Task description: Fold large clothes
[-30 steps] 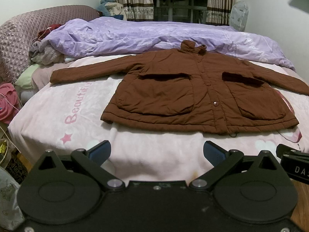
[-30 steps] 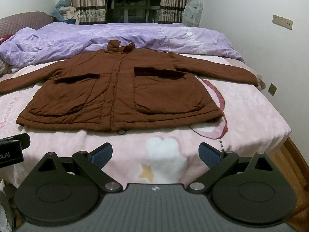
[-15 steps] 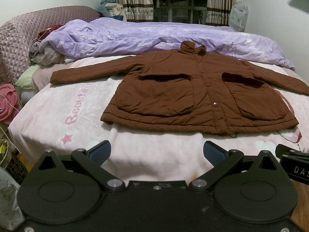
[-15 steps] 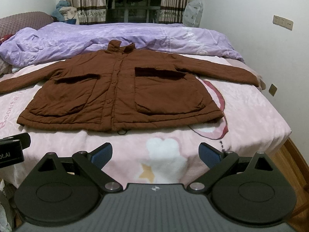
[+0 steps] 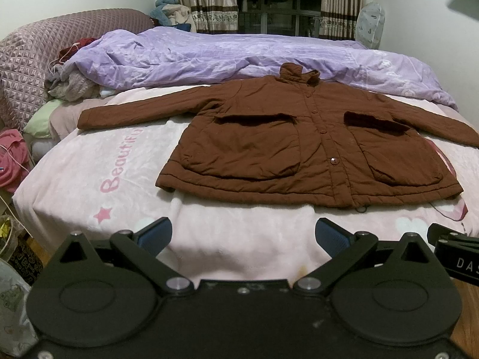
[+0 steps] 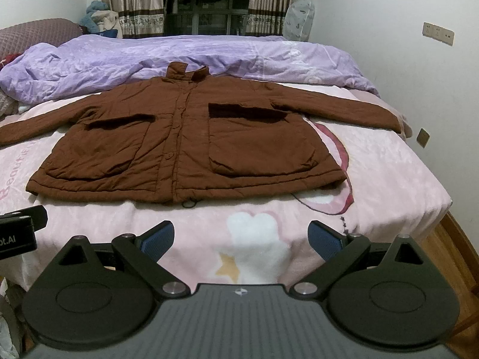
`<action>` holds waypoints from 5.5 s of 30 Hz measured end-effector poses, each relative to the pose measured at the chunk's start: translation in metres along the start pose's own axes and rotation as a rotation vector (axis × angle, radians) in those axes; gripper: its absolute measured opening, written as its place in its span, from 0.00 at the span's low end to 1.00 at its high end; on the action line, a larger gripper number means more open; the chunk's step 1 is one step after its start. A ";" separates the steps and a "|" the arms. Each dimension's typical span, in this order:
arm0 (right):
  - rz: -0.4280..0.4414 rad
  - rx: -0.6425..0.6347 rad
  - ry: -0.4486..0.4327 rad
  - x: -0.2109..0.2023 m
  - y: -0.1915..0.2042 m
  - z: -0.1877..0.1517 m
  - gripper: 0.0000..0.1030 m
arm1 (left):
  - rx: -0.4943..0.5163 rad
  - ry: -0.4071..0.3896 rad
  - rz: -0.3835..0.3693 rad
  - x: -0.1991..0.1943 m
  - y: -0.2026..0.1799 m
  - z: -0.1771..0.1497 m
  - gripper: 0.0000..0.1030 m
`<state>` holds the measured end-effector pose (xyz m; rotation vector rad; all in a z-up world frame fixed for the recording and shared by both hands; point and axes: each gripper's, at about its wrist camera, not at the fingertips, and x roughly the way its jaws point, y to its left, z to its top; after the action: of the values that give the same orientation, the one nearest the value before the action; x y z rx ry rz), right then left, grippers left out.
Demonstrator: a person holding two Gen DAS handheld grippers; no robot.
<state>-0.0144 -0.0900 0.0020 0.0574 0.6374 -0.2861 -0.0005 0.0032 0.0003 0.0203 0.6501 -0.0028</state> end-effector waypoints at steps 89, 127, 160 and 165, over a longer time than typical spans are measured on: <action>0.146 0.122 0.046 0.248 0.005 0.165 1.00 | -0.460 -0.359 -0.339 0.278 0.146 0.318 0.08; 0.174 0.101 0.088 0.262 0.009 0.161 1.00 | -0.485 -0.306 0.258 0.343 0.255 0.265 0.02; 0.624 0.484 0.189 0.383 0.049 0.224 0.66 | -0.444 -0.147 -0.084 0.368 0.173 0.245 0.44; 0.617 0.582 0.191 0.409 0.064 0.229 0.18 | -0.464 -0.120 -0.106 0.375 0.180 0.233 0.44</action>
<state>0.4496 -0.1612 -0.0592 0.8334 0.6771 0.1428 0.4406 0.1802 -0.0384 -0.4585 0.5193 0.0442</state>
